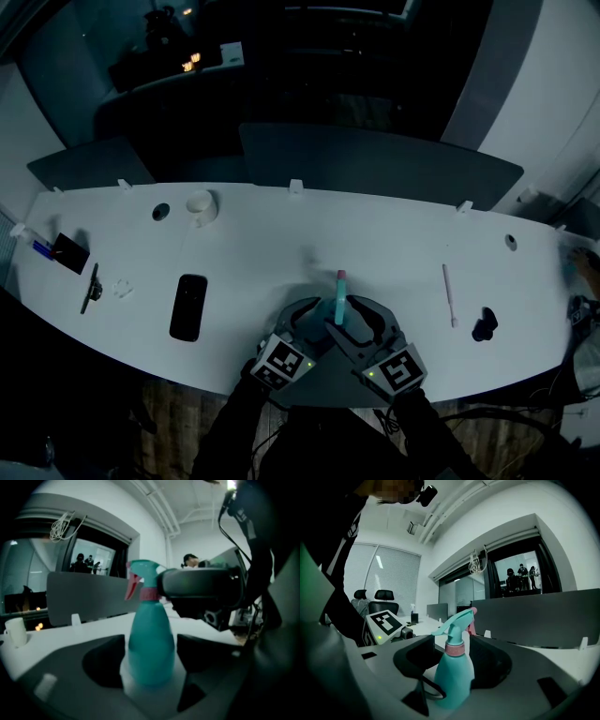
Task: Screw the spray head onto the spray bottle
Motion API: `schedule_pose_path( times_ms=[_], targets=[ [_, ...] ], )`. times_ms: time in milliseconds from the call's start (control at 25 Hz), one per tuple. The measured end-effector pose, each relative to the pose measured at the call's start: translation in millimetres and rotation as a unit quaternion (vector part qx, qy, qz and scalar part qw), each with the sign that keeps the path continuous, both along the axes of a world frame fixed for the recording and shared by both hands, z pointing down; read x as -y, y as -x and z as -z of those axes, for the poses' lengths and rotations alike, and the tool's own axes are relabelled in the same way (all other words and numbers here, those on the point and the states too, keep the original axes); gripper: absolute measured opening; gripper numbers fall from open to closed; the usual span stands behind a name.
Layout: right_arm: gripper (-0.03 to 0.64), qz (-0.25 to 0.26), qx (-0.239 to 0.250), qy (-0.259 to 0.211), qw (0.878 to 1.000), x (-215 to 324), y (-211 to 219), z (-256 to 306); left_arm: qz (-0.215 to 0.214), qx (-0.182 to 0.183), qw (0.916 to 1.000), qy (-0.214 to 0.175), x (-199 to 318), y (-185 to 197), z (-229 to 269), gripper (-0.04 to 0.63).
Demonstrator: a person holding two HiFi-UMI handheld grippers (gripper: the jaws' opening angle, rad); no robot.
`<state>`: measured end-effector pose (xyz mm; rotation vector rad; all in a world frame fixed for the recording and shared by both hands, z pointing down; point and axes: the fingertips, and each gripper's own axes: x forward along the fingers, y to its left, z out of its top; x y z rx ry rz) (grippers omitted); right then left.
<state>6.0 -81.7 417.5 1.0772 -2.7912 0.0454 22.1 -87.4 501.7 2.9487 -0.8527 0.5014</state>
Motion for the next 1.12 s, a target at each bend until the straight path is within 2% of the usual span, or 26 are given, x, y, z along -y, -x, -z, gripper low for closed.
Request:
schedule_pose_path(
  times_ms=[200, 280, 320, 400, 440, 560, 600, 800, 1000, 1040, 1120],
  targets=[
    [0.209, -0.014, 0.010, 0.001, 1.000, -9, -14, 3, -0.004, 0.002, 0.9999, 0.014, -14, 16, -2, 0.350],
    [0.207, -0.020, 0.020, 0.004, 1.000, -15, -21, 3, 0.009, -0.001, 0.9999, 0.013, -19, 28, 1, 0.347],
    [0.207, -0.022, 0.022, 0.006, 1.000, -18, -24, 2, 0.022, -0.006, 0.9997, 0.010, -20, 35, 4, 0.317],
    [0.205, -0.023, 0.017, 0.006, 1.000, -22, -26, -1, 0.051, -0.018, 0.9985, 0.001, -21, 49, 10, 0.198],
    [0.189, -0.026, 0.011, 0.002, 1.000, -23, -26, -2, 0.063, -0.025, 0.9977, -0.005, -21, 53, 14, 0.172],
    [0.037, -0.046, -0.013, -0.012, 0.999, -24, -27, -3, 0.097, -0.047, 0.9938, -0.027, -22, 62, 30, 0.044],
    [0.005, -0.053, -0.019, -0.015, 0.998, -25, -27, -3, 0.109, -0.054, 0.9920, -0.033, -22, 64, 36, 0.005],
    [0.005, -0.102, -0.026, -0.035, 0.994, -29, -29, 3, 0.174, -0.098, 0.9777, -0.064, -30, 73, 71, 0.003],
    [0.005, -0.170, -0.019, -0.068, 0.983, -41, -32, 15, 0.232, -0.098, 0.9617, -0.108, -51, 84, 94, 0.003],
    [0.005, -0.178, -0.015, -0.072, 0.981, -45, -32, 16, 0.238, -0.101, 0.9596, -0.110, -55, 86, 97, 0.003],
    [0.005, -0.191, -0.007, -0.072, 0.979, -53, -35, 17, 0.236, -0.089, 0.9606, -0.118, -63, 87, 99, 0.003]
  ],
)
